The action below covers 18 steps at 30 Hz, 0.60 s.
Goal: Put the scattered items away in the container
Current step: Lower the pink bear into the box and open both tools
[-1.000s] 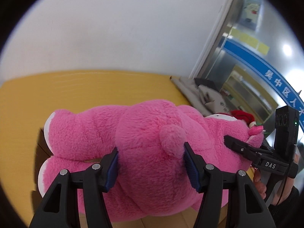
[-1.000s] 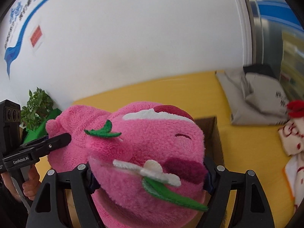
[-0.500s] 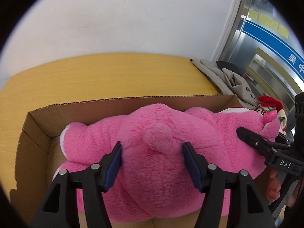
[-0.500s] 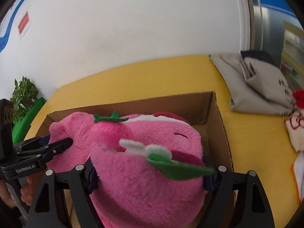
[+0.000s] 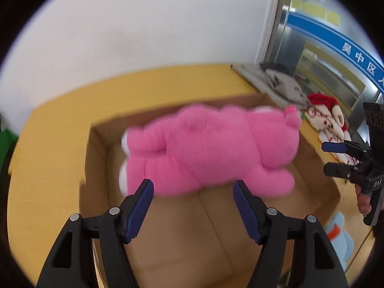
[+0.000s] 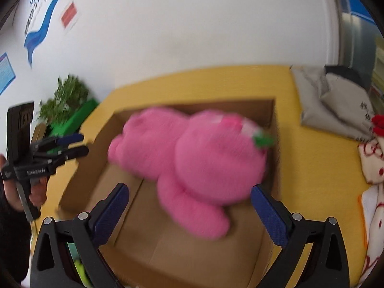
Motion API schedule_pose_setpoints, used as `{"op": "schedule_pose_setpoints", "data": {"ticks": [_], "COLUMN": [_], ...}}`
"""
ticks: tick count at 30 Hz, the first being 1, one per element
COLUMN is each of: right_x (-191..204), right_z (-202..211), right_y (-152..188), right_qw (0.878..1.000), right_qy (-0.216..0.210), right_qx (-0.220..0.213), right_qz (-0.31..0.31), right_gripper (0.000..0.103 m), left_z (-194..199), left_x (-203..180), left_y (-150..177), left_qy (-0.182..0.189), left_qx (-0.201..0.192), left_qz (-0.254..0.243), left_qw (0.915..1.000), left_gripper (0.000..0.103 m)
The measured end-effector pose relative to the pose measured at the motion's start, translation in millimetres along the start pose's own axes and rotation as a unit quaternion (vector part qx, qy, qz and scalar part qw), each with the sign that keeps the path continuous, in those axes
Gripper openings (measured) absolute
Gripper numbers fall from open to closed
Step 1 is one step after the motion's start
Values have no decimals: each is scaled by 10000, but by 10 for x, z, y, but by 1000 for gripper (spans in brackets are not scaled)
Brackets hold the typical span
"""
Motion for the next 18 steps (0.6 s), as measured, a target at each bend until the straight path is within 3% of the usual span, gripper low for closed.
{"op": "schedule_pose_setpoints", "data": {"ticks": [4,7,9,18], "right_x": [243,241,259,312], "right_z": [-236,-453,-475,-339], "right_y": [402,699,818,989], "right_qw": [9957,9866,9839,9832], "right_qy": [-203,20,257,327], "right_qx": [906,1626,1769,1783], "right_qz": [20,-111,-3,-193], "right_gripper": [103,103,102,102], "left_z": [-194,-385,-420,-221], "left_x": [73,63,66,83], "left_y": [515,877,1040,1278], "left_qy": [117,76,113,70], "left_qx": [889,1600,1825,1704], "left_qz": [389,437,419,409], "left_qw": [9952,9861,9823,9845], "left_gripper": [68,66,66,66]}}
Point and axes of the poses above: each gripper's, at about its wrist camera, not at the fingertips, and z roughly against the way its jaws point, x to its left, y to its underside, the point moved 4 cm from there along -z, roughly the way its jaws point, and after that the axes turned 10 degrees about z, right-handed, at the moved point
